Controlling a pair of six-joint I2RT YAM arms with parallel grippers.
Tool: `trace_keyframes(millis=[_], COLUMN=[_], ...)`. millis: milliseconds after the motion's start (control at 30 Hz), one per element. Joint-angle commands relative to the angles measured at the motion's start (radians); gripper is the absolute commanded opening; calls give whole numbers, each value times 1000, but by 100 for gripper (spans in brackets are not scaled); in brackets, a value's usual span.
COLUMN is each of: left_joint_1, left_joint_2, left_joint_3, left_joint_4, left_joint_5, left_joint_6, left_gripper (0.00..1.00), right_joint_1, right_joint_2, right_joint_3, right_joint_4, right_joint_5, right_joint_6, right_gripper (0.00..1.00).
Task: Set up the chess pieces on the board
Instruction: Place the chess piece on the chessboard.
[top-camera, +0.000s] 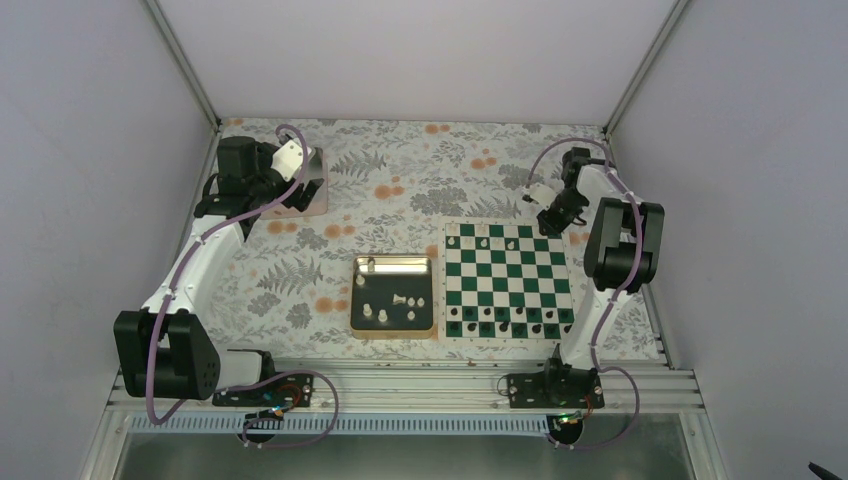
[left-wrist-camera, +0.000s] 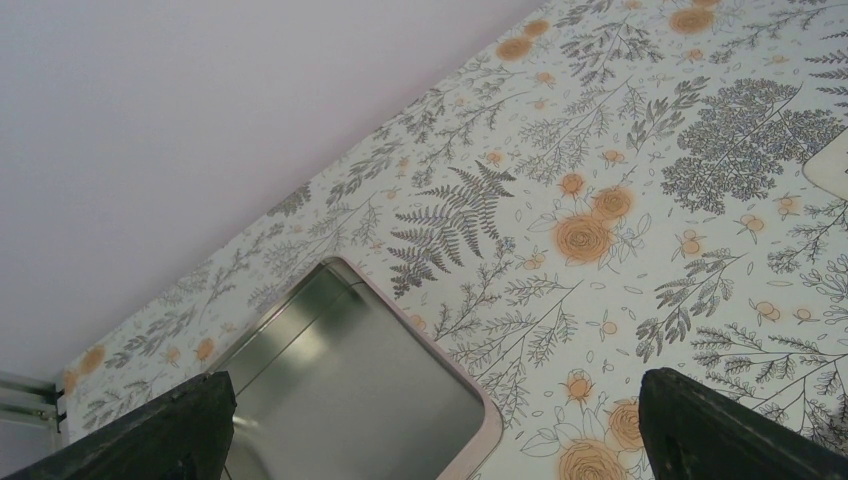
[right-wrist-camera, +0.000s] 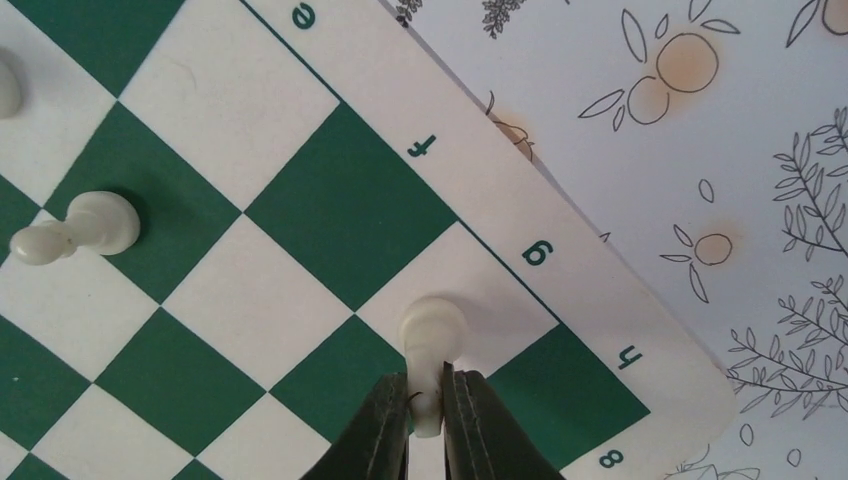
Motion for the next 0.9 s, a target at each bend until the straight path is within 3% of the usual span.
trace_keyframes(millis=[0, 67, 233, 567, 700, 867], left_joint_1=[3, 2, 2, 2, 2, 3], left_joint_2=[-1, -1, -3, 0, -1, -6], left_joint_3=[12, 11, 12, 12, 14, 13], left_joint_4=[-1, -1, -2, 1, 0, 1], left_joint_5=[19, 17, 14, 15, 14, 11], left_joint_6=[7, 7, 7, 7, 6, 4], left_gripper=[100, 100, 100, 100, 100, 100], right_joint_1=[1, 2, 1, 52, 188, 467], right_joint_2=[3, 7, -10, -143, -218, -268], right_joint_3=[-12, -11, -1, 48, 68, 93], right_joint_4=[-8, -3, 13, -57, -100, -115], right_joint_5=[-2, -2, 0, 31, 64, 58], right_joint_6=[-8, -8, -3, 20, 55, 111], right_gripper=[13, 14, 30, 36, 37, 37])
